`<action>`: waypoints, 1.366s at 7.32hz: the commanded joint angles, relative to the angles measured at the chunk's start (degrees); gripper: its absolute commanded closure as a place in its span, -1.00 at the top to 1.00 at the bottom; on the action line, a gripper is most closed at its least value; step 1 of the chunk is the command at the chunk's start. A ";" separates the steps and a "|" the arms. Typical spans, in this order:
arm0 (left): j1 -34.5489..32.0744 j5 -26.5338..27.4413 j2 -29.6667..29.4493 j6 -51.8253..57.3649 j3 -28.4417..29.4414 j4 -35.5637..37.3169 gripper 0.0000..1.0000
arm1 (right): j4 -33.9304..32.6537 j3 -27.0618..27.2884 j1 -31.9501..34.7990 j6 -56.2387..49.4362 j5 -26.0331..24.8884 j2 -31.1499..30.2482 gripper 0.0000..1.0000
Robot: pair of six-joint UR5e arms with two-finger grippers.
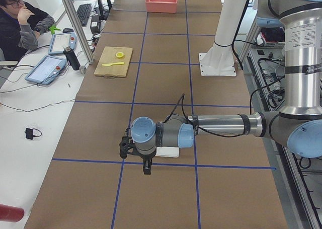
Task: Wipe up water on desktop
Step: 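Lower the towel into the pink bin and open the right gripper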
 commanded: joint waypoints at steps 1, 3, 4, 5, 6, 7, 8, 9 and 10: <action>0.09 0.07 -0.04 -0.01 0.17 0.00 0.97 | 4.03 -1.08 -3.87 4.01 1.03 0.16 -0.04; 0.09 0.07 -0.13 -0.10 0.17 0.00 0.97 | 3.68 0.84 -4.50 4.19 2.70 2.09 1.00; 0.09 0.07 -0.13 -0.10 0.17 0.00 0.97 | 3.33 1.46 -4.41 4.71 4.28 3.23 1.00; 0.09 0.07 -0.13 -0.18 0.17 0.00 0.97 | 3.85 0.86 -4.41 4.54 4.90 2.55 1.00; 0.09 0.07 -0.04 -0.19 0.17 0.00 0.97 | 3.94 0.68 -4.24 4.46 4.12 2.02 1.00; 0.09 0.07 -0.13 -0.19 0.17 0.00 0.97 | 3.94 0.33 -4.24 4.54 4.55 0.10 1.00; 0.09 0.07 -0.04 -0.19 0.17 0.00 0.97 | 3.94 0.15 -4.24 4.37 4.03 -0.18 1.00; 0.09 -0.02 -0.04 -0.19 0.17 0.00 0.97 | 3.85 -0.20 -4.24 4.71 4.81 -0.62 1.00; 0.09 -0.02 -0.04 -0.10 0.17 0.00 0.97 | 3.94 0.06 -4.24 4.54 4.99 -0.80 1.00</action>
